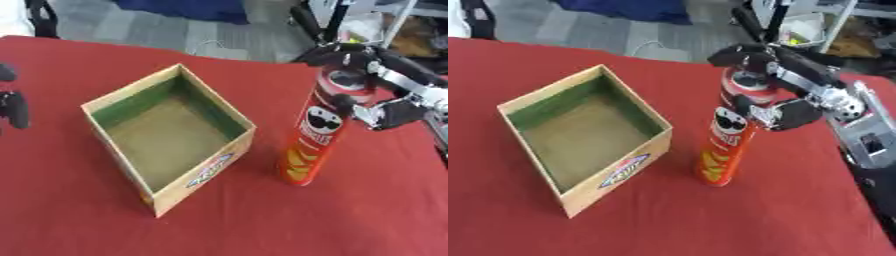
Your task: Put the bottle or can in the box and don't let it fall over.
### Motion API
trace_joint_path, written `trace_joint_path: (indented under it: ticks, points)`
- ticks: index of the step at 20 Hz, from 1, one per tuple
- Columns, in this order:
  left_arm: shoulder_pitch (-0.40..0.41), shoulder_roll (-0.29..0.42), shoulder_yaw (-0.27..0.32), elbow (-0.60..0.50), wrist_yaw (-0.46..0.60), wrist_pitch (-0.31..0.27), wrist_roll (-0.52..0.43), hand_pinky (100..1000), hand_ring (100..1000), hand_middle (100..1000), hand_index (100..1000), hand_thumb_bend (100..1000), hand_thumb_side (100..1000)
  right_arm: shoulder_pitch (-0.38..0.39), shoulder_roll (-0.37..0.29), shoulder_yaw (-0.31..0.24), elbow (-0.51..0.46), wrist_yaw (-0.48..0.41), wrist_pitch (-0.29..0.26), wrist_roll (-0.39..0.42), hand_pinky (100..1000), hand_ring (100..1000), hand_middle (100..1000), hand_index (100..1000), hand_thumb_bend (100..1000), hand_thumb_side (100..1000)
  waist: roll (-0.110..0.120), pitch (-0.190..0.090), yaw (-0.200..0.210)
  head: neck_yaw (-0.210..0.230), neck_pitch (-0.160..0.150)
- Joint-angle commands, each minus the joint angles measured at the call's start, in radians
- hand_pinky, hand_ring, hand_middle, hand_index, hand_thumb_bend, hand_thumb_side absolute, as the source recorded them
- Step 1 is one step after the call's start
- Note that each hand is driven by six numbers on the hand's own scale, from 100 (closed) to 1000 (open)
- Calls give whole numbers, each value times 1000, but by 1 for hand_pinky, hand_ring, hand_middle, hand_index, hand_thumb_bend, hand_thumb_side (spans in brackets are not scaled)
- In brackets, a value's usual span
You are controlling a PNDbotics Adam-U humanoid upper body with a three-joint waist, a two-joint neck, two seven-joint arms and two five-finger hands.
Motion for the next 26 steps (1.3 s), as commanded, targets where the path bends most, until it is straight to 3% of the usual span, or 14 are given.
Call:
trace_joint_path:
  ticks: [1,8,14,20,26]
  points:
    - [-16,13,1,-18,4,3,-1,516,750,812,883,100,647,-12,-20,0,-17,28,-221,212,806,836,855,894,100,584,4,-19,0,4,0]
    - [-16,13,0,-18,5,6,-2,515,754,810,876,100,647,-8,-21,10,-18,59,-221,225,638,734,804,849,100,163,3,-19,1,4,-2]
    - [-17,12,0,-18,7,8,-1,517,759,804,859,100,648,-7,-20,19,-25,49,-221,258,488,689,794,826,100,155,2,-18,3,4,-2]
    - [-18,11,0,-18,9,10,-1,518,761,791,849,100,649,0,-13,34,-17,6,-221,320,451,678,781,817,100,100,1,-18,5,5,-1]
    - [-19,11,0,-18,11,12,-1,518,765,779,840,100,648,3,-8,43,-9,-66,-221,379,379,630,688,723,100,100,0,-18,5,6,0]
